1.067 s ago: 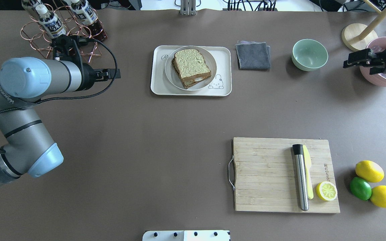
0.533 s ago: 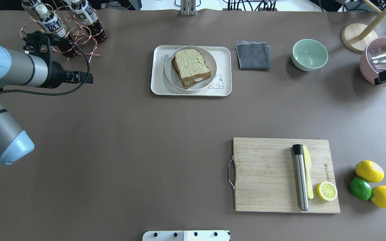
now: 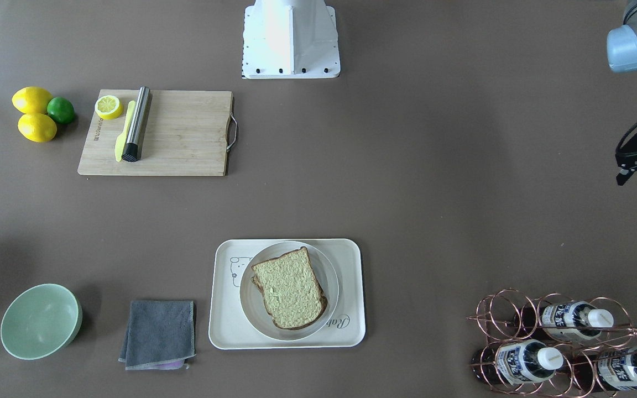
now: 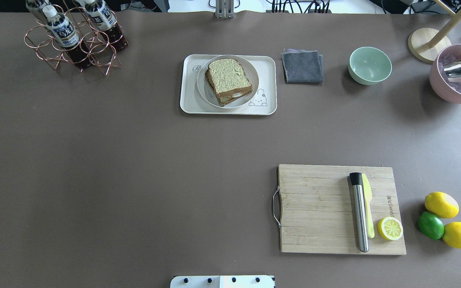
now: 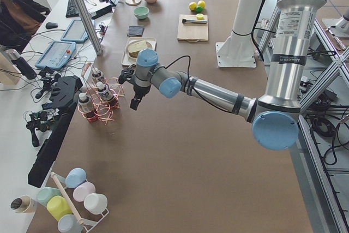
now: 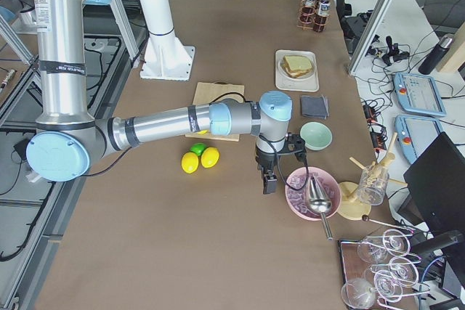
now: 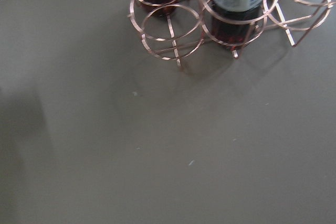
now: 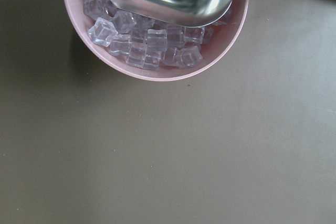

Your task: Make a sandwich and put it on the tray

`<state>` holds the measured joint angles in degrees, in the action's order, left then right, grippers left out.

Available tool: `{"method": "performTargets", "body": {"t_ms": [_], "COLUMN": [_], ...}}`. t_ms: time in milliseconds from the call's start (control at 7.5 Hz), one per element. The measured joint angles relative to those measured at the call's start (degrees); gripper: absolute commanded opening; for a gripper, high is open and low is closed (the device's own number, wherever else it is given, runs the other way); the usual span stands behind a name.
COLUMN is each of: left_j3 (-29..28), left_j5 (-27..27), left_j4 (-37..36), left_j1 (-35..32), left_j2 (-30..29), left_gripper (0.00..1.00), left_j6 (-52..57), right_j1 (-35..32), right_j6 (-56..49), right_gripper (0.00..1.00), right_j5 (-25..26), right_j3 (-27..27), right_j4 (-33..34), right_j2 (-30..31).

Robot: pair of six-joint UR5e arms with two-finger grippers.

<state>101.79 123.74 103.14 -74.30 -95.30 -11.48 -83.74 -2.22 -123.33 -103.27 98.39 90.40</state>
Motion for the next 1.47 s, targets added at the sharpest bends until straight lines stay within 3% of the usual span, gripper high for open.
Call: {"method": "performTargets", "body": {"t_ms": [400, 800, 1067, 1467], "left_j3": [-1.10, -5.06, -7.11, -7.61], "left_j5": [0.30, 2.71, 5.86, 6.53], "left_j4": [-14.09, -15.34, -14.96, -15.00], "left_j1": [-10.79, -14.56, -15.18, -15.33], "left_j2": [0.57, 2.73, 2.90, 2.97], "left_gripper": [0.98, 0.98, 0.98, 0.98], "left_j6": [16.99, 22.60, 23.26, 23.34], "right_j1": [-2.38, -2.71, -2.79, -2.83], "right_j6": [-1.86, -2.68, -5.03, -5.74], "right_gripper": [1.00, 1.00, 1.00, 1.00], "right_j5": [-2.43, -9.88, -10.28, -10.34], "right_j3": [1.29, 4.08, 6.02, 6.73], "right_j4": [0.91, 0.59, 0.44, 0.52], "right_j2": [0.66, -0.20, -0.89, -1.31]}}
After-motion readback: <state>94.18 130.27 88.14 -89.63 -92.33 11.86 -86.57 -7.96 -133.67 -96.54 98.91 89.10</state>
